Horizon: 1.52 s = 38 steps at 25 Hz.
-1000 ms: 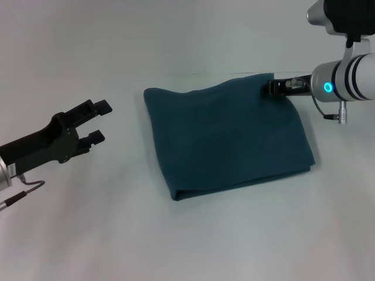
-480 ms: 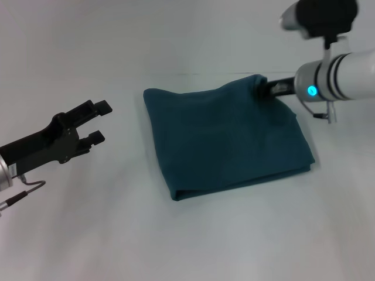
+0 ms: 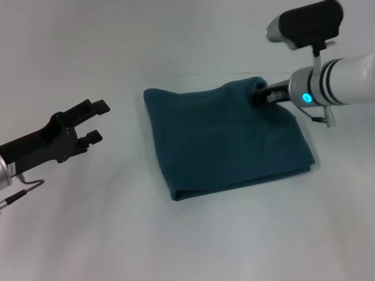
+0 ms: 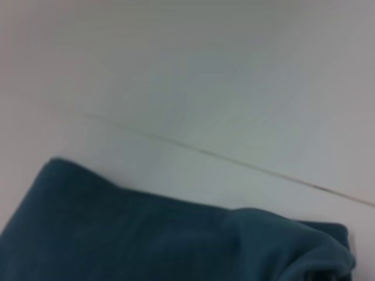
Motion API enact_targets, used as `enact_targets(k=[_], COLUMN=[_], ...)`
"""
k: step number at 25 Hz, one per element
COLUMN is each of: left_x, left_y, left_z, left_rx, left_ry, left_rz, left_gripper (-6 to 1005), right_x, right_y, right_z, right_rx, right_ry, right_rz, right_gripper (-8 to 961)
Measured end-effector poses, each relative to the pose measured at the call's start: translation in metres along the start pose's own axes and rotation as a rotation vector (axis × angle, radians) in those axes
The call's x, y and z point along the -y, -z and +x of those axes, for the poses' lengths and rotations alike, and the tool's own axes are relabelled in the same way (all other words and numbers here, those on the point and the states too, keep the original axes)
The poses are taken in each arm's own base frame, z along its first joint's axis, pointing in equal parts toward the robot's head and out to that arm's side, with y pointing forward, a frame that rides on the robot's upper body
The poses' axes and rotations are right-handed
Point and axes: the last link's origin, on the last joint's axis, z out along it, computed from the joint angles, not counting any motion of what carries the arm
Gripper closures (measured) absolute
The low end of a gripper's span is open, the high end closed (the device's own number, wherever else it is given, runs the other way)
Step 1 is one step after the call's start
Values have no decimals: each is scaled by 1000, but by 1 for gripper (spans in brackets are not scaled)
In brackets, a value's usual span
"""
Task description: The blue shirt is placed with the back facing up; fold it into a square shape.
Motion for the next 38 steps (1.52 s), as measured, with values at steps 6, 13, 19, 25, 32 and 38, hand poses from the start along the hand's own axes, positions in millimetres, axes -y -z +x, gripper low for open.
enact_targets(k=[6, 13, 19, 25, 32, 38], left_x=[-1, -2, -2, -2, -2, -3], left_y=[-1, -1, -1, -2, -2, -3], left_z=[1, 2, 2, 1, 1, 0], left_rx=[1, -8, -8, -7, -6, 0], left_ry=[-2, 4, 5, 6, 6, 8], left_rz=[-3, -12, -12, -13, -14, -20], left_gripper=[51, 51, 50, 50, 51, 52], right_x=[8, 9, 11, 15, 23, 44], right_y=[17, 17, 18, 19, 16, 10], right_z=[-10, -8, -5, -3, 1, 10], right_rx=[61, 55, 48, 46, 48, 28], right_ry=[-50, -48, -47, -55, -40, -111], right_rz=[-1, 1, 2, 9, 54, 114], right_gripper=[920, 919, 909, 799, 687, 614])
